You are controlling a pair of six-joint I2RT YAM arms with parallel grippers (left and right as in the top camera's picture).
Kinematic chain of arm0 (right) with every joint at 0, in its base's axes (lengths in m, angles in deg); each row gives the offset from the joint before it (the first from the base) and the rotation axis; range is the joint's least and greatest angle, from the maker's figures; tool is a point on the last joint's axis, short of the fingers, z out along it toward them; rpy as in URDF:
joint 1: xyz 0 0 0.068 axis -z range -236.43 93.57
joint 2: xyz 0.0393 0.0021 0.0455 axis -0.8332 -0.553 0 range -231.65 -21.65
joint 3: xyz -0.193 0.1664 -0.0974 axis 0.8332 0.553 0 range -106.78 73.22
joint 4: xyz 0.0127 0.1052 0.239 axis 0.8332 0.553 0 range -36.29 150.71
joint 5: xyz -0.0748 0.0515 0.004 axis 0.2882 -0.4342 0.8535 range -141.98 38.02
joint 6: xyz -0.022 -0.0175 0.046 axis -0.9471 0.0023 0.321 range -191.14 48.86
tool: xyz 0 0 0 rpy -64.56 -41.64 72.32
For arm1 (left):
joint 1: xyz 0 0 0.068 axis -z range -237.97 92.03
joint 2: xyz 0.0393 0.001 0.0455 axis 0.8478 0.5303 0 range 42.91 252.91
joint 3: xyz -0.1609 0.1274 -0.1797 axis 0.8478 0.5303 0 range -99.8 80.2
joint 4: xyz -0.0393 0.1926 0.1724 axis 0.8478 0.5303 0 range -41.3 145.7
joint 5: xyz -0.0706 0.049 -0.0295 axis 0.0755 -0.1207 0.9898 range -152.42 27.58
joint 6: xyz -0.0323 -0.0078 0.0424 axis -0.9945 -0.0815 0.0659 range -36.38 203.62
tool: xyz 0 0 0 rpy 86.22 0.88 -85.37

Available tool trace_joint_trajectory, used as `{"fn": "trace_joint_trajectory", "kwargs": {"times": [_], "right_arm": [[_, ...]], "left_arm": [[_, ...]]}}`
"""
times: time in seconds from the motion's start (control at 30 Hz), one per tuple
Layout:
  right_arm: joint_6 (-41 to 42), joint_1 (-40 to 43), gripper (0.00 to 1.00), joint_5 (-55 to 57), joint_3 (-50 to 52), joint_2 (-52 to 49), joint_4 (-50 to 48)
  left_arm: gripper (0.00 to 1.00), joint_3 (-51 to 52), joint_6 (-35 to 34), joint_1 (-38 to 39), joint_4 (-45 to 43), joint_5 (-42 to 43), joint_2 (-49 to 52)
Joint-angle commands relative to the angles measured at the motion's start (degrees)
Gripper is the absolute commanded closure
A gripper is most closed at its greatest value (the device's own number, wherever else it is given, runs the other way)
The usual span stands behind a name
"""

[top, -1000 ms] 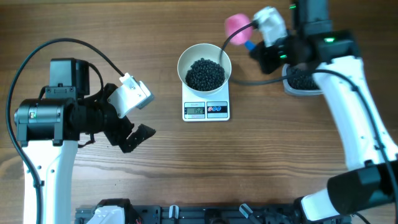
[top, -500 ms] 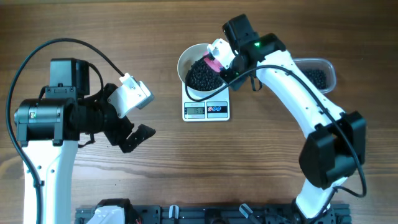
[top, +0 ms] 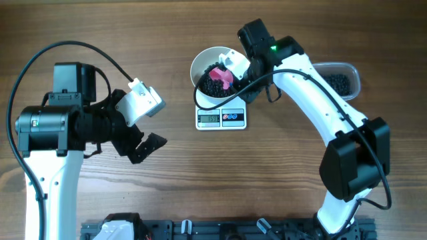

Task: Scoop item into bowl and weigh 150g on scale
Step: 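Lift the filled scoop and carry it over the white bowl, then tilt the scoop to pour the beans into the white bowl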

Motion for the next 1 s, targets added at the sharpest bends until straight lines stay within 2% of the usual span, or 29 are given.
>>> {"fn": "trace_joint_trajectory", "kwargs": {"times": [0.0, 0.13, 0.2, 0.47, 0.67, 0.83, 0.97], "right_arm": [[7.34, 2.4, 0.96, -5.92, -0.28, -0.83, -0.57], [7.69, 7.61, 0.96, -24.24, -0.28, -0.83, -0.48], [10.47, 10.38, 0.96, -28.44, -0.28, -0.83, -0.48], [11.82, 11.96, 0.96, -28.35, -0.28, 1.81, -0.11], [11.85, 11.91, 0.96, -23.08, -0.28, 6.56, -0.13], [11.69, 11.91, 0.96, -16.61, -0.26, 6.69, -0.5], [11.82, 10.8, 0.96, -16.22, -0.26, 6.69, 0.13]], "left_arm": [[0.0, 0.13, 1.11, -0.31, 0.02, 1.11, 0.24], [0.0, 0.13, 1.11, -0.31, 0.02, 1.11, 0.24], [0.0, 0.13, 1.14, -0.31, 0.02, 1.11, 0.24], [0.0, 0.13, 1.11, -0.31, 0.02, 1.11, 0.24], [0.0, 0.13, 1.14, -0.31, 0.02, 1.11, 0.24], [0.0, 0.13, 1.11, -0.31, 0.02, 1.11, 0.24], [0.0, 0.13, 1.11, -0.31, 0.02, 1.11, 0.22]]}}
